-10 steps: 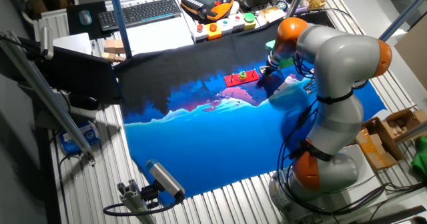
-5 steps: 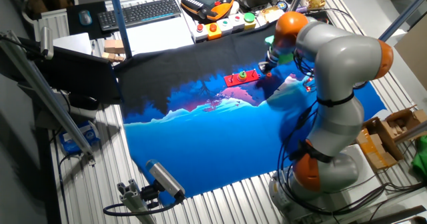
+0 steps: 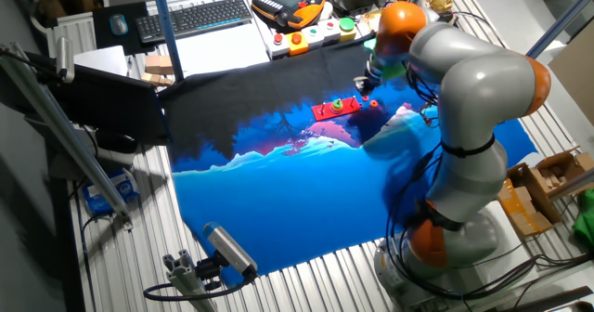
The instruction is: Take out one Hanoi block and throw it aside
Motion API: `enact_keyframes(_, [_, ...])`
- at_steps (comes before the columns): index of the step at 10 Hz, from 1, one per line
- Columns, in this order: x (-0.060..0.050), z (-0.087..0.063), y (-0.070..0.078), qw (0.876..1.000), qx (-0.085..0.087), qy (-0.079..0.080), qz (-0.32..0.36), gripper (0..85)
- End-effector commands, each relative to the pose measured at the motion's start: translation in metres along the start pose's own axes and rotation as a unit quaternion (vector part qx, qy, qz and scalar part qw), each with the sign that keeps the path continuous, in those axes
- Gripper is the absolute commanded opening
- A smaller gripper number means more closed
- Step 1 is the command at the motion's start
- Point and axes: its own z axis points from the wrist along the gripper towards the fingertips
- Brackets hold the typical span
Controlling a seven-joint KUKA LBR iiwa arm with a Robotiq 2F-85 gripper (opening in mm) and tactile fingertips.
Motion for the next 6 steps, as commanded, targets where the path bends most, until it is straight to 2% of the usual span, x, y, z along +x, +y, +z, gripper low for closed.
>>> enact_keyframes(1, [-0.002, -0.008, 0.009, 1.0, 0.001, 0.001, 0.004, 0.7])
enact_keyframes(3, [-0.002, -0.022, 0.031, 1.0, 0.004, 0.003, 0.012, 0.7])
enact_keyframes(6, [0.001, -0.035, 0.051, 1.0, -0.004, 0.009, 0.017, 0.7])
